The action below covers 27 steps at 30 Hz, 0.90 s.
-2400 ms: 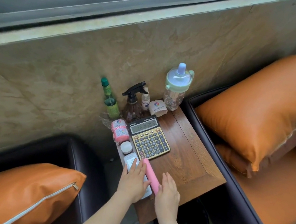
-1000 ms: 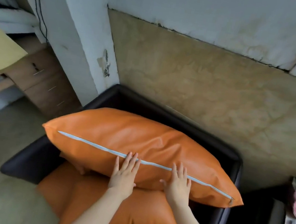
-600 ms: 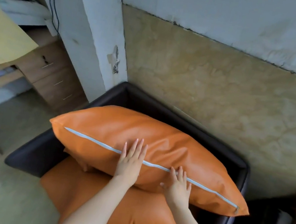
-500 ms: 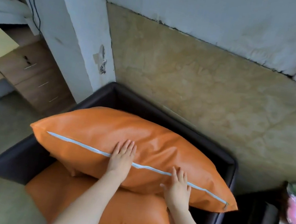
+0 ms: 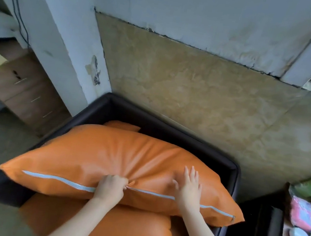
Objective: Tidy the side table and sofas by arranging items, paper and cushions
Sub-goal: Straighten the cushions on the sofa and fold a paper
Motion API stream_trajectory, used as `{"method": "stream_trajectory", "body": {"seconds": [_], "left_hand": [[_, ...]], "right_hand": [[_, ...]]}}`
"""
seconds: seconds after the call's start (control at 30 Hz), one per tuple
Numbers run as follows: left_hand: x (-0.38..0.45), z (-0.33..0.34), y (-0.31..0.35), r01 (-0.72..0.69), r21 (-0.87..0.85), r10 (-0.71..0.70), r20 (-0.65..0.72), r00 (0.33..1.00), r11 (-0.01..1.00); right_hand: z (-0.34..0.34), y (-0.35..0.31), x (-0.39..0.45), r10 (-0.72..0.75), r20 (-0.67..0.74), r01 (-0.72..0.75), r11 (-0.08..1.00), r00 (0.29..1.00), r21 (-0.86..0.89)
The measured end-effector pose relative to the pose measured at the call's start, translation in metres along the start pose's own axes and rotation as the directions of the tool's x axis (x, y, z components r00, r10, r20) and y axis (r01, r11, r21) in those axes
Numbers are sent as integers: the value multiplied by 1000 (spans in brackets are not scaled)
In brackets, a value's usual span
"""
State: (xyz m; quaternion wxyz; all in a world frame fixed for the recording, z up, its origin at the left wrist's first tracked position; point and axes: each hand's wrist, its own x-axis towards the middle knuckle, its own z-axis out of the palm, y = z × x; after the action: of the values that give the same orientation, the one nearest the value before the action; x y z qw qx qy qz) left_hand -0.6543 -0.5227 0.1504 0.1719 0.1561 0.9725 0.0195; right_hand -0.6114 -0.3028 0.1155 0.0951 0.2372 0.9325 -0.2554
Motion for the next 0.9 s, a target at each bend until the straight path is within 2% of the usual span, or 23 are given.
{"method": "stream_trajectory", "body": {"seconds": [0.1,0.17,0.2,0.27,0.3,0.37,0.43,0.5,0.53,0.57,0.6,0.63,0.7,0.77,0.83,0.9], "left_hand": [[-39,17,-4,-51,-63,48,-50,998,997],[-60,36,-12,-105,-67,103,-33,994,992],[-66,50,-16,-71,-100,72,10,997,992],[-81,63,-15,-54,-40,55,35,998,998],[-84,58,-14,-89,23,88,48,995,996],[-76,43,-15,-111,61,110,20,994,992],[-49,21,-14,-158,-56,145,-188,971,986],[-8,-2,-13,-234,-198,116,-472,874,952],[20,-13,-14,-232,-281,68,-490,869,931],[47,-24,-14,-182,-333,36,-400,916,925],[72,-30,-16,-90,-304,23,-217,976,948],[95,-30,-19,-14,-202,3,-57,998,979],[119,-17,-21,32,-51,-24,162,987,998],[117,15,-24,46,37,-54,257,965,998],[104,35,-25,65,28,-71,283,956,997],[91,45,-27,71,15,-72,294,953,997]], "right_hand": [[4,-22,3,-97,17,98,995,995,-5],[13,-30,-1,-147,88,149,988,985,-27],[21,-29,-5,-161,134,170,984,978,-59],[36,-23,-15,-162,206,192,972,965,-133],[41,-19,-19,-153,230,191,970,961,-151],[48,-14,-22,-134,264,173,976,955,-132],[50,-10,-24,-119,274,156,981,954,-118],[54,-5,-26,-102,313,150,980,944,-132],[58,-1,-27,-97,332,149,979,938,-137],[63,4,-29,-92,341,146,980,936,-136],[66,8,-30,-88,343,138,983,935,-125],[70,11,-28,-88,340,132,985,936,-108],[72,16,-24,-73,337,114,988,939,-101],[71,17,-24,-59,314,99,989,947,-111],[68,10,-27,-53,246,84,989,968,-118],[64,-4,-28,-53,10,53,997,999,-51]]}}
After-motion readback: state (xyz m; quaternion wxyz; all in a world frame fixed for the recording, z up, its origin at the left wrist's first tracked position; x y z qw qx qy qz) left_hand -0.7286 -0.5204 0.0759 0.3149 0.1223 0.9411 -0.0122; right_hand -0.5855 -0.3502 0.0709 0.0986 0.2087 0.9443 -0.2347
